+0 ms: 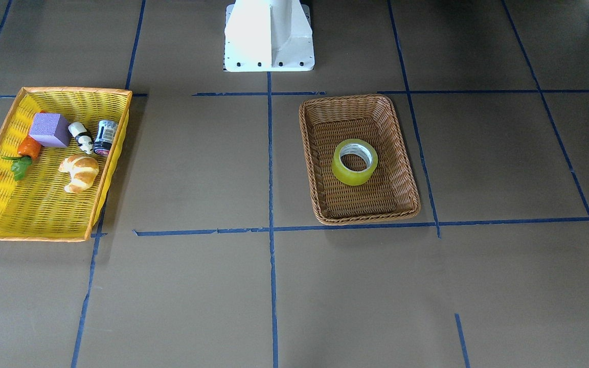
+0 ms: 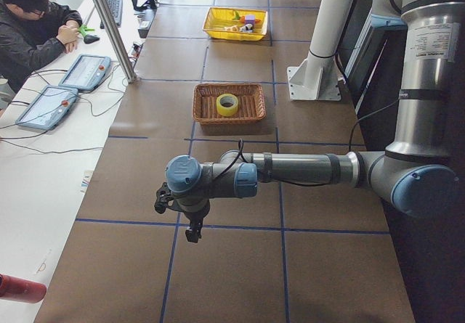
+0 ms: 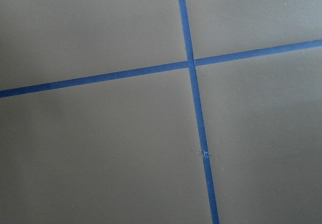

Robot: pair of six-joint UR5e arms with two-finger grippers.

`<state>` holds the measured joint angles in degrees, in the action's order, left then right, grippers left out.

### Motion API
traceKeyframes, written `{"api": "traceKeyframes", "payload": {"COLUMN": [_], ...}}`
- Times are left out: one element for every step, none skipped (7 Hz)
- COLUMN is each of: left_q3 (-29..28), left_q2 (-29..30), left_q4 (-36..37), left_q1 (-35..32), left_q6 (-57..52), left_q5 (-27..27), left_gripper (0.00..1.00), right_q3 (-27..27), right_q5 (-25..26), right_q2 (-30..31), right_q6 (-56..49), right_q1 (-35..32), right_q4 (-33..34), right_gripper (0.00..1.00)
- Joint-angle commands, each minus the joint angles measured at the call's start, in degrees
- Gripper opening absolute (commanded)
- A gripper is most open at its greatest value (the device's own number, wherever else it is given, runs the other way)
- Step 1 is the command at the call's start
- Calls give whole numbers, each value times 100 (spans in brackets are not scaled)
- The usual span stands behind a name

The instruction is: Move tape to another basket

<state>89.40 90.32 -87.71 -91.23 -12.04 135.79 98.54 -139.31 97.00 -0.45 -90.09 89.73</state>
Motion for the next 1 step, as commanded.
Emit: {"api": "traceKeyframes", "payload": {"left_q3": [-2], "left_q2": [3], "left_q4": [0], "left_q1": [0], "left_q6": [0], "left_q5": [9], "left_gripper": [100], "right_q3": [-10], "right_q5": [0], "right_q2": [3], "right_q6": [1], "right_q1": [0], "right_q4": [1], "right_gripper": [100]}}
